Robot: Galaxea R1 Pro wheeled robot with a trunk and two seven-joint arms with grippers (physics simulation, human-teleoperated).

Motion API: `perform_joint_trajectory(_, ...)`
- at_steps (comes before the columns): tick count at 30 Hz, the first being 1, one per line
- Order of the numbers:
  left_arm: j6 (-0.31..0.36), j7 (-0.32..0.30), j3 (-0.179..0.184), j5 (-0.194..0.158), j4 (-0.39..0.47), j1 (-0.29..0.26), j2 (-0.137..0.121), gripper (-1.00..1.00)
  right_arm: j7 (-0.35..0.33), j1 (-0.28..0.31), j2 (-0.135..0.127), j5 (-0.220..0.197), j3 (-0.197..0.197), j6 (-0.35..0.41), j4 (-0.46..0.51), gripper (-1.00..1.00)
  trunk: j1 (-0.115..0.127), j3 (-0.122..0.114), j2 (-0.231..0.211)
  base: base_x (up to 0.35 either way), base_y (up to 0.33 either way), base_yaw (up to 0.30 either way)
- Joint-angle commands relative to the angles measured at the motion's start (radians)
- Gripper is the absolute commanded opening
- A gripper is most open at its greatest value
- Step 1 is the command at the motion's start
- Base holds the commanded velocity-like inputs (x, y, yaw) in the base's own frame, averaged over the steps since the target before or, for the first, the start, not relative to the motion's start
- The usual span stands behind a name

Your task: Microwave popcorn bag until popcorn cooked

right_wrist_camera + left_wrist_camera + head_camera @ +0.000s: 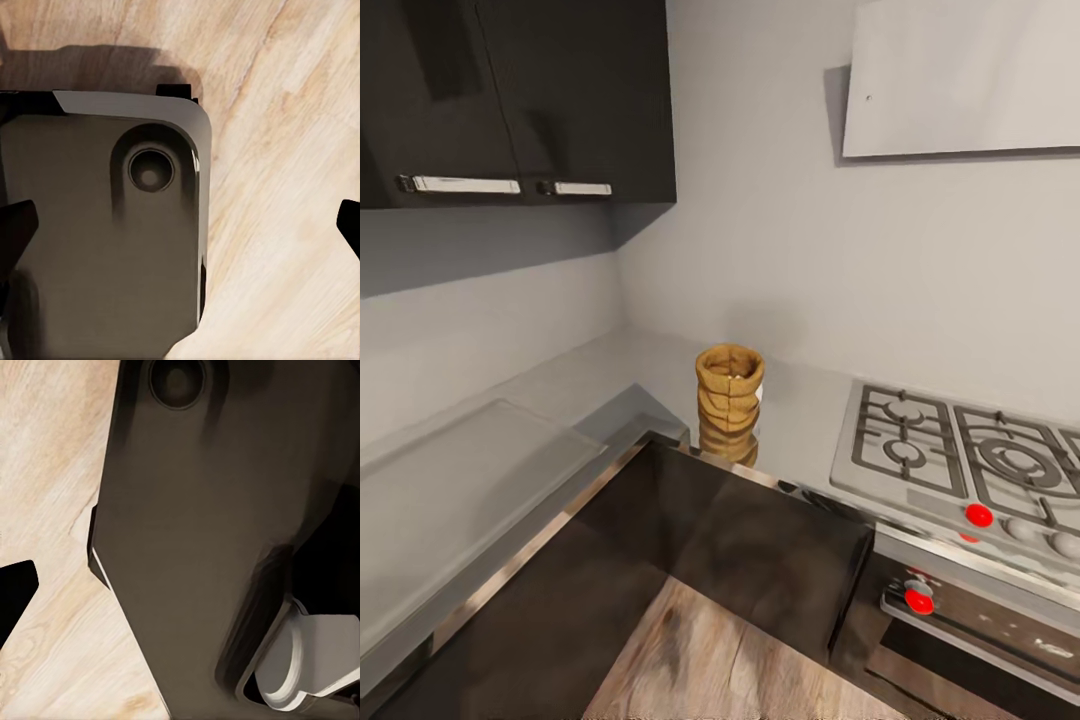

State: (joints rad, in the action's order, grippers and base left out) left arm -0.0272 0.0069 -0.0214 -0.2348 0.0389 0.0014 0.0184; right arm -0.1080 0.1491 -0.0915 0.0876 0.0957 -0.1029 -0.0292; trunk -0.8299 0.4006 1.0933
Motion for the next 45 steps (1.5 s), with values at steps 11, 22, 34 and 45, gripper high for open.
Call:
perform_joint_trajectory(11, -0.002, 0.001, -0.001, -0.004, 0.000, 0.000, 0.000, 1.00, -0.002, 0.001, 0.000, 0.009, 0.009, -0.006, -0.003, 1.00, 0.000, 0.018, 0.001, 0.000, 0.000, 0.000)
perform_joint_trajectory(22, -0.002, 0.001, 0.000, -0.004, 0.000, 0.000, 0.000, 1.00, -0.002, 0.001, 0.000, 0.009, 0.009, -0.006, -0.003, 1.00, 0.000, 0.036, 0.001, 0.000, 0.000, 0.000)
perform_joint_trajectory(34, -0.002, 0.001, 0.000, -0.004, 0.000, 0.000, 0.000, 1.00, -0.002, 0.001, 0.000, 0.009, 0.009, -0.006, -0.003, 1.00, 0.000, 0.055, 0.001, 0.000, 0.000, 0.000)
perform_joint_trajectory(45, -0.002, 0.001, -0.001, -0.004, 0.000, 0.000, 0.000, 1.00, -0.002, 0.001, 0.000, 0.009, 0.009, -0.006, -0.003, 1.00, 0.000, 0.072, 0.001, 0.000, 0.000, 0.000)
